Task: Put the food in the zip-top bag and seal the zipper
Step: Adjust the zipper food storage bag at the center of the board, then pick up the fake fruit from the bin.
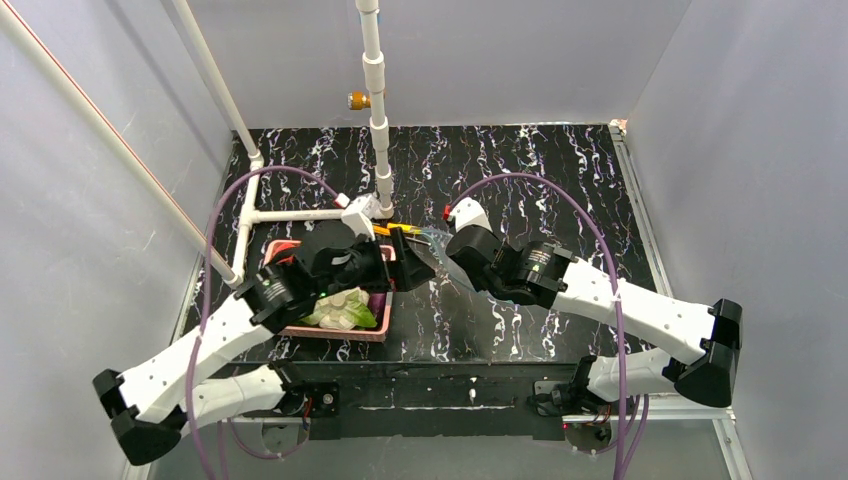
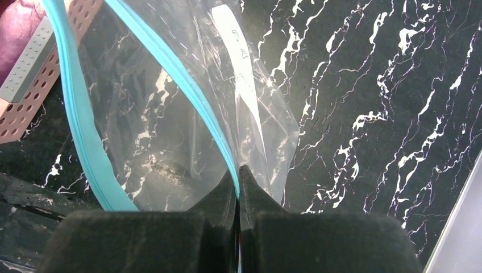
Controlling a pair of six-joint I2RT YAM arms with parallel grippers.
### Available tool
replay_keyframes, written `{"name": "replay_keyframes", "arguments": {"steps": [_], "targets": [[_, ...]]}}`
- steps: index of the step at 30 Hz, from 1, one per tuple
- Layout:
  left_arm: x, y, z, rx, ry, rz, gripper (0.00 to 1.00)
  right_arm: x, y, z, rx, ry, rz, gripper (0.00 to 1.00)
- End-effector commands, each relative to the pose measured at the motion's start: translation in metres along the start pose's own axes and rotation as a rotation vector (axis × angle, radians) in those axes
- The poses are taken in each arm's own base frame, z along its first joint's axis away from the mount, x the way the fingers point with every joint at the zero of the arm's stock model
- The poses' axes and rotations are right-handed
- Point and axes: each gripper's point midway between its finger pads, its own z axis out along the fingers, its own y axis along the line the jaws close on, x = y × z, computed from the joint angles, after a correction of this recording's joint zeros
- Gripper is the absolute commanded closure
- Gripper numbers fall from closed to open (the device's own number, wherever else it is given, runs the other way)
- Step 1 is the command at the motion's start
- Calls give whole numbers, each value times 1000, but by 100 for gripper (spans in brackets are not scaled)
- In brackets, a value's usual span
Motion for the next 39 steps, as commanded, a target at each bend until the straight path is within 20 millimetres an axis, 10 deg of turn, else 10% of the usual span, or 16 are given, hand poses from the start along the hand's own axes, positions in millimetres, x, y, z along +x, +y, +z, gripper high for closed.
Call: {"name": "replay_keyframes", "arguments": {"steps": [1, 19, 39], "targets": [[-9, -18, -36, 75, -13, 47, 2, -21, 1, -4, 0, -57, 40, 99], [-1, 139, -125, -696, -68, 178, 2, -26, -3, -2, 16, -74, 41, 99], [-35, 230, -105, -964, -81, -69, 8, -20, 9, 0, -49, -54, 46, 99]]}}
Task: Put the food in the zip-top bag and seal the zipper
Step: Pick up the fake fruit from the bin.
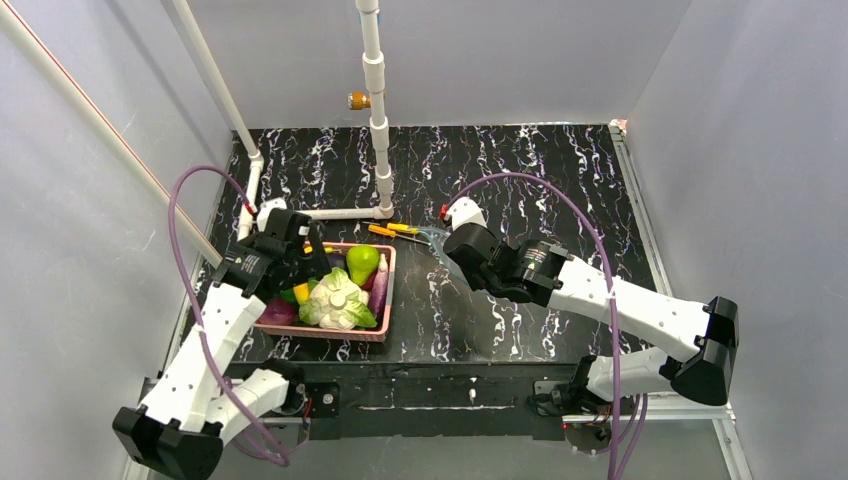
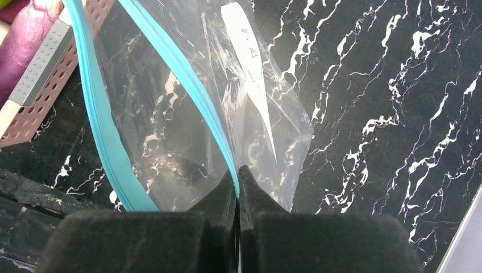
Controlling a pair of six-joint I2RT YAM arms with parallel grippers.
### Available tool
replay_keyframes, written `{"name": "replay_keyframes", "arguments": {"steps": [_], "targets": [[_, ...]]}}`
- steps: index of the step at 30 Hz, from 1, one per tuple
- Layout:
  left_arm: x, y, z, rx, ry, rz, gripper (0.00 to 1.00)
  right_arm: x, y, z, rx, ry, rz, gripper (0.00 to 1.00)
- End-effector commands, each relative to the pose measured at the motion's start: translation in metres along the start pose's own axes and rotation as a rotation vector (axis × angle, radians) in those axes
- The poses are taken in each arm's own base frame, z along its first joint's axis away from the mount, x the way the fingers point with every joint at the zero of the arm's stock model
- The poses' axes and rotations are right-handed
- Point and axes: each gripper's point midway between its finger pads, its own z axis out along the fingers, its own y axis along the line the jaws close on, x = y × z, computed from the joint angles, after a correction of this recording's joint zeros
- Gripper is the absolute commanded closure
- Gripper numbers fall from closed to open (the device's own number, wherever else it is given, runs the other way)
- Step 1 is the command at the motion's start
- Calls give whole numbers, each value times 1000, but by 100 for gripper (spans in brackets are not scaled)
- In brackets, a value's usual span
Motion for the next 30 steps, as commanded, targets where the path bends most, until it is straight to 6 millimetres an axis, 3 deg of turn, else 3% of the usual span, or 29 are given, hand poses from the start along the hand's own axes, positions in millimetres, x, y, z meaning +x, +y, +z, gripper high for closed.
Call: {"name": "replay_keyframes", "arguments": {"steps": [1, 4, 16, 24, 30], "targets": [[4, 9, 26, -37, 38, -43, 10, -19, 2, -7, -25, -61, 39, 99], [7, 17, 36, -74, 44, -93, 16, -18, 2, -9, -32, -59, 40, 99], [36, 10, 69, -69, 124, -116, 41, -22, 10, -10, -77, -67, 43, 99], [51, 14, 81, -99, 160, -107, 51, -17, 13, -10, -94, -55, 48, 99], [51, 16, 81, -107, 160, -92, 66, -16, 14, -11, -104, -56, 53, 99]]}}
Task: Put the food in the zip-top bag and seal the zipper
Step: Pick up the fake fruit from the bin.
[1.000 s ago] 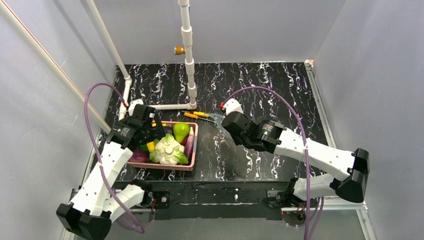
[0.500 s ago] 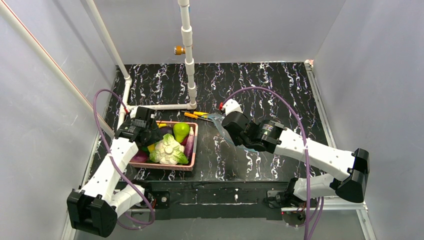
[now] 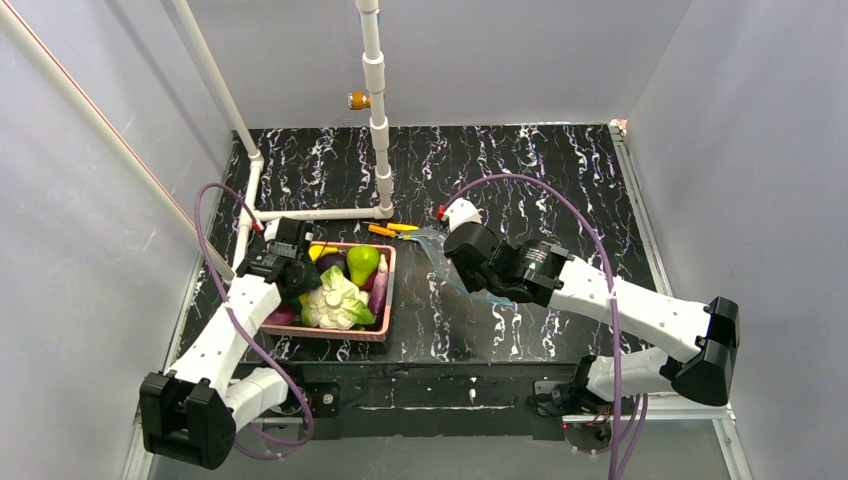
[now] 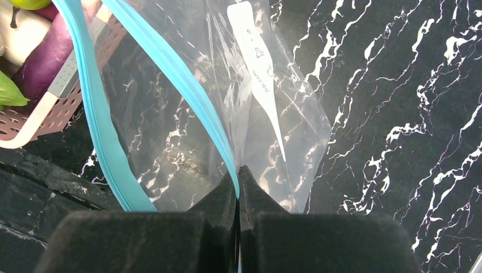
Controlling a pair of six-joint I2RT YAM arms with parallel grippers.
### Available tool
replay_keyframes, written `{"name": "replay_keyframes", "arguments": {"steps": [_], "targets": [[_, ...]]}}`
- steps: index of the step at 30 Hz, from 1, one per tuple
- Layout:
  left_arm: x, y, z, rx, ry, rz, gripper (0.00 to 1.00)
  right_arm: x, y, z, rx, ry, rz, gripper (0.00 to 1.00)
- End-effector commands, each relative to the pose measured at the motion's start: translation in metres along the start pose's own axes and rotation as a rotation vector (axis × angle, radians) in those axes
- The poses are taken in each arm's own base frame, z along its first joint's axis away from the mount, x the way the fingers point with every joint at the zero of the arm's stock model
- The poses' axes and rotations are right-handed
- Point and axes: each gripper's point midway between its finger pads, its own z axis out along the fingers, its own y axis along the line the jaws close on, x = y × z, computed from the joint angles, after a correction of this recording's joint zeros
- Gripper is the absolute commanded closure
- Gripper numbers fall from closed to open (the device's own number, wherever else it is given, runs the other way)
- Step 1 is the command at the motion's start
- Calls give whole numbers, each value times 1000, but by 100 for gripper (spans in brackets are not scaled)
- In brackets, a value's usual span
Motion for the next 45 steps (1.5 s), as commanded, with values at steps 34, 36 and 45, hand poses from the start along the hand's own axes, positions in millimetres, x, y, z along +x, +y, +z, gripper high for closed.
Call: {"name": "replay_keyframes", "arguments": {"steps": [34, 36, 45], "targets": [[-20, 10, -52, 39, -61, -2, 95, -27, 10, -10, -73, -92, 23, 99], [-26, 10, -62, 55, -84, -9, 98, -28, 9, -10, -68, -92, 27, 99], [-42, 1, -117, 206, -139, 19, 100, -31, 11, -10, -68, -91, 36, 99]]}}
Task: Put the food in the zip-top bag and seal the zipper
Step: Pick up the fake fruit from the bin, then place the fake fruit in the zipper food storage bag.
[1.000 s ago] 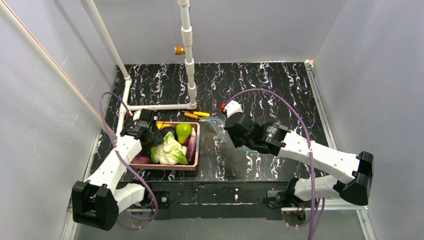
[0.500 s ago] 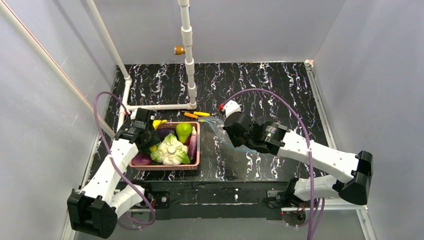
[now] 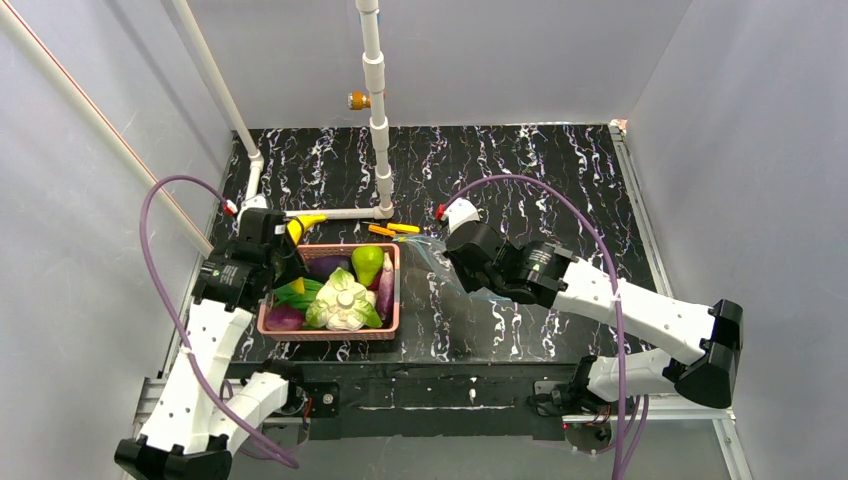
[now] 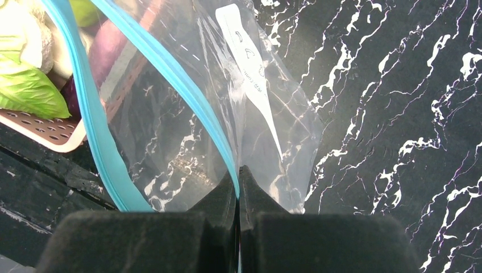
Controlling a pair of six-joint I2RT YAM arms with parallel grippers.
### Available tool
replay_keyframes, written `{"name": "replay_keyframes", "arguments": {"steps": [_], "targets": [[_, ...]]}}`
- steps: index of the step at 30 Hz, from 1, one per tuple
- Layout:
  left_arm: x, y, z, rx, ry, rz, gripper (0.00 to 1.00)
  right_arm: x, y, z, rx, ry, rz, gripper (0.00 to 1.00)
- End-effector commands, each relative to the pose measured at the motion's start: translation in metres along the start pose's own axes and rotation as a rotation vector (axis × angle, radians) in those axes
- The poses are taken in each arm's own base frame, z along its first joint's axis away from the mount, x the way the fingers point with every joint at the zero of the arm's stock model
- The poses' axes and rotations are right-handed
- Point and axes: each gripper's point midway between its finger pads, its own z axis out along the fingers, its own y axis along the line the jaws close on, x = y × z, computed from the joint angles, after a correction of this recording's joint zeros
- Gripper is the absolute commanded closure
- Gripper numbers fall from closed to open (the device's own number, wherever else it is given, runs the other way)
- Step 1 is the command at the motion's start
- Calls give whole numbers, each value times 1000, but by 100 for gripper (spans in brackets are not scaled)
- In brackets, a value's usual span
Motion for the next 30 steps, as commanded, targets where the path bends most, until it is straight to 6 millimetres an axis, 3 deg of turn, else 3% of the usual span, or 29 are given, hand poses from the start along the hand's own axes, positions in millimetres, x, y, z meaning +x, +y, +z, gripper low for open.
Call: {"name": "replay_keyframes", "arguments": {"steps": [1, 5, 11, 16, 19, 25, 30], "targets": [[-4, -6, -32, 86, 1, 34, 100, -24, 3, -5, -7, -50, 27, 99], [-1, -26, -49, 241, 6, 52, 100, -29, 1, -5, 11, -53, 30, 99], [23, -79, -67, 561, 154, 75, 100, -32, 0, -1, 21, -57, 39, 99], [38, -106, -84, 698, 235, 97, 100, -40, -11, 5, 84, -58, 15, 99], [49, -119, -92, 685, 235, 202, 100, -48, -26, 8, 145, -53, 3, 99], [53, -108, -83, 514, 201, 298, 100, -64, -52, 8, 232, -57, -11, 99], [63, -120, -80, 503, 267, 329, 100, -73, -37, 4, 139, -91, -28, 99]]}}
